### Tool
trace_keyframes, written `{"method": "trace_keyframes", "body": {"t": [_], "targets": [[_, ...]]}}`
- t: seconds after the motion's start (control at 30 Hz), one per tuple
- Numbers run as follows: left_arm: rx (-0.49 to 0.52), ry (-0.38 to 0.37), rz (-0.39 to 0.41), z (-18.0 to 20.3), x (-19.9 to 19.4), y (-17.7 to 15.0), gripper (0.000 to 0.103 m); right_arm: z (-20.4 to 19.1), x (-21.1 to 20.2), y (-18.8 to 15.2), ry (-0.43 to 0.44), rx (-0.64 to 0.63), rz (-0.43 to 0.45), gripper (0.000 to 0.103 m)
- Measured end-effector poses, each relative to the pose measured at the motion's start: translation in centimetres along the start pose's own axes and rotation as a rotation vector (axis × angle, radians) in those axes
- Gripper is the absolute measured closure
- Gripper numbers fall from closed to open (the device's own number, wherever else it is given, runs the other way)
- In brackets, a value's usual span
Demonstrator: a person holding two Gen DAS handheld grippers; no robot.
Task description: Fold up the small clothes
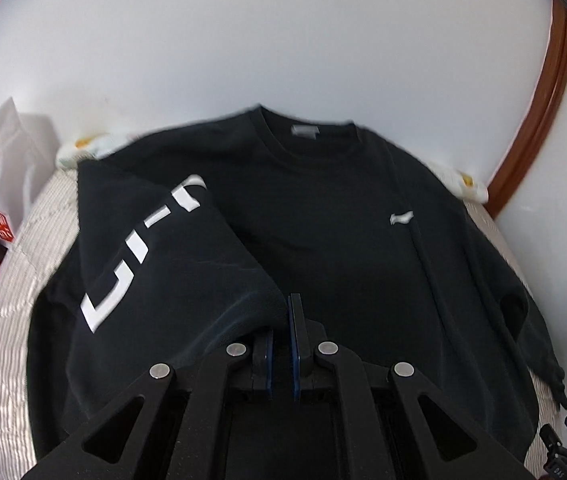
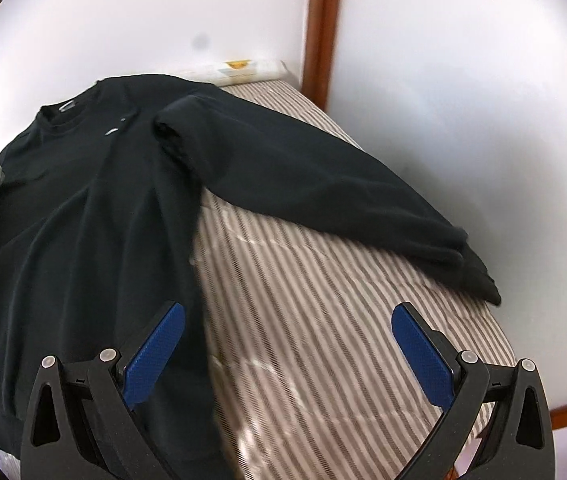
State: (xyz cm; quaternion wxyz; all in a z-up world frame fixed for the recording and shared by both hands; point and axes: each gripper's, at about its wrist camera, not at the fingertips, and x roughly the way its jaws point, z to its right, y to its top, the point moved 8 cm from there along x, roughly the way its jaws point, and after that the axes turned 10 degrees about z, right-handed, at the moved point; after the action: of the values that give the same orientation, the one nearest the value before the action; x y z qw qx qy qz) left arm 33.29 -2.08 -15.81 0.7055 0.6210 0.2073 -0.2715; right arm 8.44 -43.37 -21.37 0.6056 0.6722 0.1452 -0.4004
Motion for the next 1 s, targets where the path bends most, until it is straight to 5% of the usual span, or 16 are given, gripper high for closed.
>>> {"method": "trace_keyframes", "body": {"t": [0.33, 0.43, 0.5, 0.63, 0.77, 1.0], "targets": [[0.082, -0.006, -0.024, -2.0, -5.1, -2.3, 0.079, -1.1, -2.7, -0.5, 0.004, 0.001, 0.026, 0.001], [0.06, 0.026, -0.008, -4.8, -7.4, -3.0, 0.065, -2.9, -4.0, 0.1, 0.034, -0.034, 0.052, 0.001], [0.025, 0.059, 0.001, -7.6, -8.7, -4.0, 0.044, -4.4, -4.7, 0.7, 0.051, -0.067, 0.068, 0.001], [-0.029, 0.132, -0.005, -12.7, -9.9, -5.2, 0.043, -8.2, -5.2, 2.1, 0.108, -0.1, 0.095, 0.004], [-0.119, 0.181, -0.035, -18.0, -10.7, -7.3, 0.043, -13.0, -4.7, 3.0, 0.165, -0.168, 0.101, 0.03], [-0.19, 0.117, -0.07, -20.9, -10.2, -11.1, 0.043, -24.5, -3.3, 3.9, 0.327, -0.285, 0.089, 0.032]]}}
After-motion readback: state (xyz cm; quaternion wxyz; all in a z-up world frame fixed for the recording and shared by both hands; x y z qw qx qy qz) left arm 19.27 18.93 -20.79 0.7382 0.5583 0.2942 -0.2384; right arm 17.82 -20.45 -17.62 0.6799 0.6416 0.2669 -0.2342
